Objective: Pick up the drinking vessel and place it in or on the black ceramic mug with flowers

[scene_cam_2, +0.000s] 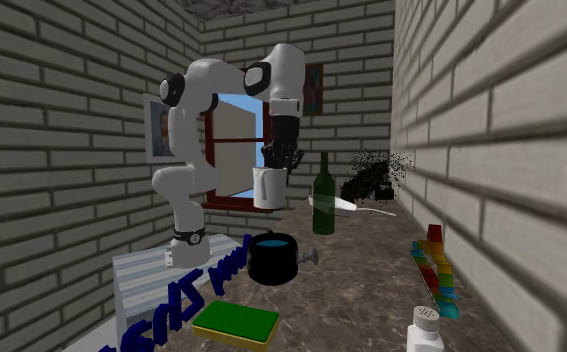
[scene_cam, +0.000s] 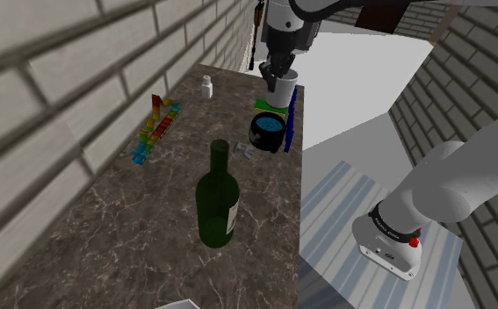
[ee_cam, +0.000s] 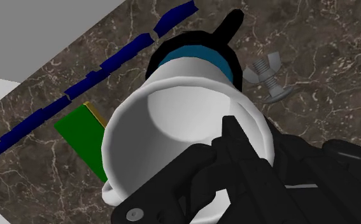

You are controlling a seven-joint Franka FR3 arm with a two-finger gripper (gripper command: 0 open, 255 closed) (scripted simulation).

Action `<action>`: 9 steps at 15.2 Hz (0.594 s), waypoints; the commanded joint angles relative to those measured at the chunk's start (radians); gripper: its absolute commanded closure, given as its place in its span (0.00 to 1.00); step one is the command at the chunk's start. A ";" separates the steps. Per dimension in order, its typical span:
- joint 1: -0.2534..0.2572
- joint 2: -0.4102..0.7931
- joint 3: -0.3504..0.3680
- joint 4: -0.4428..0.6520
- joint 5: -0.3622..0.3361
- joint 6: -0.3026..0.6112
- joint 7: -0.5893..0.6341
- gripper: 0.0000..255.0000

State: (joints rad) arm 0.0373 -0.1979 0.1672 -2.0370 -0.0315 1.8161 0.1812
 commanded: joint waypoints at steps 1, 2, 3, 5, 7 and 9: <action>0.001 0.000 0.001 -0.027 0.000 0.028 0.002 1.00; 0.001 0.002 0.001 -0.039 0.000 0.041 0.003 1.00; 0.001 0.004 0.002 -0.051 -0.001 0.055 0.004 1.00; 0.001 0.008 0.002 -0.073 -0.001 0.081 0.006 1.00; 0.001 0.013 0.003 -0.095 -0.003 0.108 0.008 1.00; 0.001 0.019 0.003 -0.116 -0.004 0.135 0.010 1.00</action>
State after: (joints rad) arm 0.0380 -0.1817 0.1697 -2.1407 -0.0348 1.9353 0.1895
